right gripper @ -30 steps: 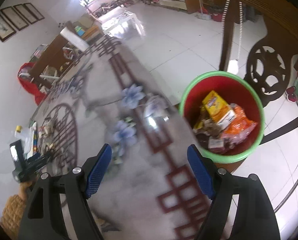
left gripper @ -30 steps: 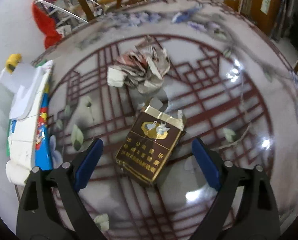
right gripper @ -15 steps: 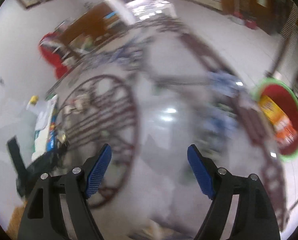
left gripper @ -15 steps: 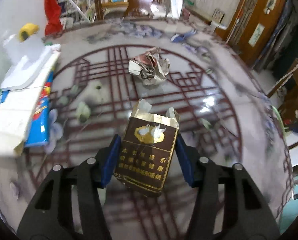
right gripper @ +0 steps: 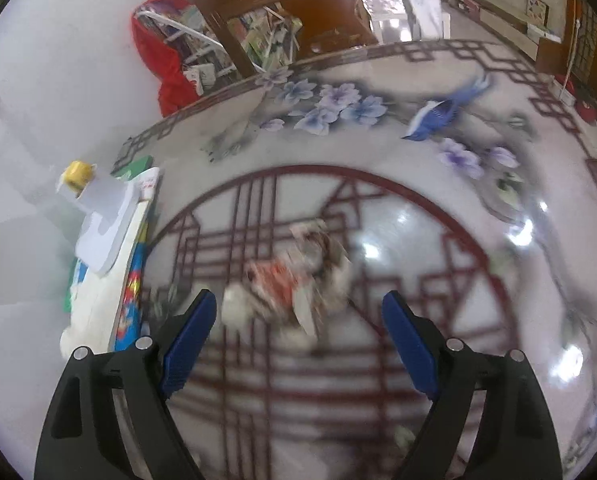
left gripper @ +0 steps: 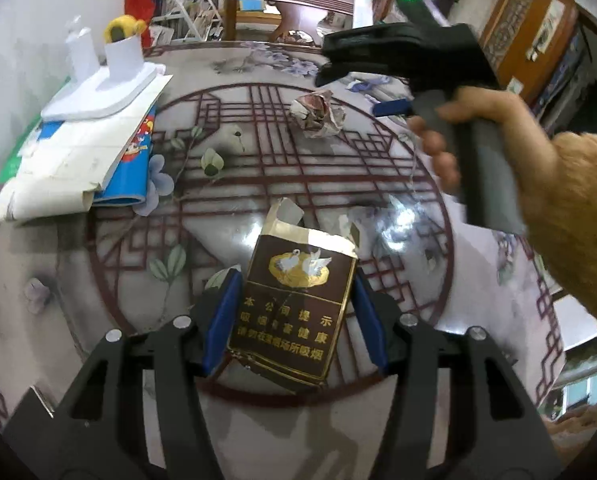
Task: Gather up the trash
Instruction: 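Grasp the brown cigarette pack with the left gripper while the right grasps crumpled paper, then carry the cigarette pack and crumpled paper over the red bucket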
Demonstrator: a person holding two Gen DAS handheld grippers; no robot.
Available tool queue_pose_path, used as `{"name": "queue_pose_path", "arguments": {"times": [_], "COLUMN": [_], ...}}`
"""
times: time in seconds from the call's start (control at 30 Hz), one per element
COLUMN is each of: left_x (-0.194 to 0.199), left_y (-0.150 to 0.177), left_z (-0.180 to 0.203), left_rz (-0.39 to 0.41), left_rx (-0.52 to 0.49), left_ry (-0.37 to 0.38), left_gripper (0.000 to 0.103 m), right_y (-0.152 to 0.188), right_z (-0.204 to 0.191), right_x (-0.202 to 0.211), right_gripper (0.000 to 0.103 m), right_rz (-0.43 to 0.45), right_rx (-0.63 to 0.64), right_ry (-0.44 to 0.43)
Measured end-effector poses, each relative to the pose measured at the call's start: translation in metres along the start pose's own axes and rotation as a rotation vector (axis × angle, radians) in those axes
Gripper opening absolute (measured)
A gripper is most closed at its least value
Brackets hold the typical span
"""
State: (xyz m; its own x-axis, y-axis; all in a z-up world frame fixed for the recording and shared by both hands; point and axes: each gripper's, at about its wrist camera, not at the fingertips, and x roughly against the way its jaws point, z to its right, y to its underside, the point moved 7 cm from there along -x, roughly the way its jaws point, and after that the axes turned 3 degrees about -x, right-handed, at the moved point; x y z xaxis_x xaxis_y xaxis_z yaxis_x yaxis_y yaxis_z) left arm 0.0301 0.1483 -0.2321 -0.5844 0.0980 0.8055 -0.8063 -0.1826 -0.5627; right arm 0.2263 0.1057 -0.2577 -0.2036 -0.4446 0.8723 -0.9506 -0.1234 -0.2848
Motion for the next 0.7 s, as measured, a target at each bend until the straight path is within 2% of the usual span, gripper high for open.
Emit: {"name": "queue_pose_path", "arguments": {"times": [0.17, 0.27, 0.3, 0.5, 0.7], "left_x": [-0.007, -0.008, -0.008, 0.001, 0.028], "left_y": [-0.008, -0.011, -0.012, -0.023, -0.046], "left_z": [-0.007, -0.012, -0.012, -0.006, 0.017], "left_rz": [0.013, 0.014, 0.015, 0.042, 0.127], "left_rx": [0.017, 0.022, 0.021, 0.008, -0.012], "left_ry": [-0.012, -0.023, -0.026, -0.026, 0.005], "left_gripper": [0.053, 0.053, 0.053, 0.053, 0.053], "right_y": [-0.003, 0.0, 0.0, 0.011, 0.053], "right_z": [0.0, 0.003, 0.002, 0.001, 0.022], "right_x": [-0.044, -0.046, -0.041, 0.031, 0.12], "right_gripper": [0.081, 0.046, 0.039, 0.037, 0.038], "right_rz": [-0.115, -0.115, -0.106, 0.013, 0.112], "right_rx": [-0.051, -0.026, -0.02, 0.079, 0.112], "right_ry": [0.027, 0.036, 0.024, 0.019, 0.016]}}
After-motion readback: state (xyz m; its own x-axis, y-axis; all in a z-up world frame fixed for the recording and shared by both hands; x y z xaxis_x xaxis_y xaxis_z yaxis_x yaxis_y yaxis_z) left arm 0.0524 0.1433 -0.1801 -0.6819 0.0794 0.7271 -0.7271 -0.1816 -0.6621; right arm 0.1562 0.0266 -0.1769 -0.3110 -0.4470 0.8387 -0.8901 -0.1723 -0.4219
